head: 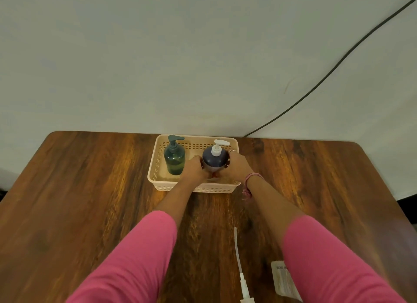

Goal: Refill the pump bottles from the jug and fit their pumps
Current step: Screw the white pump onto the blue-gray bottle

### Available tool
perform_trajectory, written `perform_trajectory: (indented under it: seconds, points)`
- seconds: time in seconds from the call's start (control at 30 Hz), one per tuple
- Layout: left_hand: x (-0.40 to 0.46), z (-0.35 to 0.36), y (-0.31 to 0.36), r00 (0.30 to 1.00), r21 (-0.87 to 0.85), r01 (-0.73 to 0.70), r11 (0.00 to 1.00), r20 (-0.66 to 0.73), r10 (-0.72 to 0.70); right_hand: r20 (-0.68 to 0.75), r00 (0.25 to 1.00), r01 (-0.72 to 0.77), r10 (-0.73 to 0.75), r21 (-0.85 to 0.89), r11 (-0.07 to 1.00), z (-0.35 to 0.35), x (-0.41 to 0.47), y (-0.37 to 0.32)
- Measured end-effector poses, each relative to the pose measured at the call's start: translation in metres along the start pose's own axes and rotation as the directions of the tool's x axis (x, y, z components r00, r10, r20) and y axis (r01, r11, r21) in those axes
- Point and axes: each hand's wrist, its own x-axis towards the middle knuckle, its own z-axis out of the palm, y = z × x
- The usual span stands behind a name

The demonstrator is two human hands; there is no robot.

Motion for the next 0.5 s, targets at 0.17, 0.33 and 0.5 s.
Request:
perform_trajectory:
  seconds: [0.17,0.33,0.5]
  points:
    - [-0.011,-0.008,0.001,0.996,-0.057,-0.043,0.997,-0.076,0.039,0.021,0.999,-0.025,0.028,-0.123,0.992,-0.006,-0.007,-0.008]
    - [-0.045,-0.018,-0.001,0.98,-0.187,-0.143,0.972,-0.161,0.114,-0.051,0.999,0.003,-0.009,-0.118,0.993,-0.027,-0.038,-0.014]
    - [-0.108,-0.017,0.0,0.963,-0.271,-0.234,0.934,-0.198,0.184,-0.104,0.989,0.107,-0.104,0.028,0.994,-0.036,-0.106,-0.01]
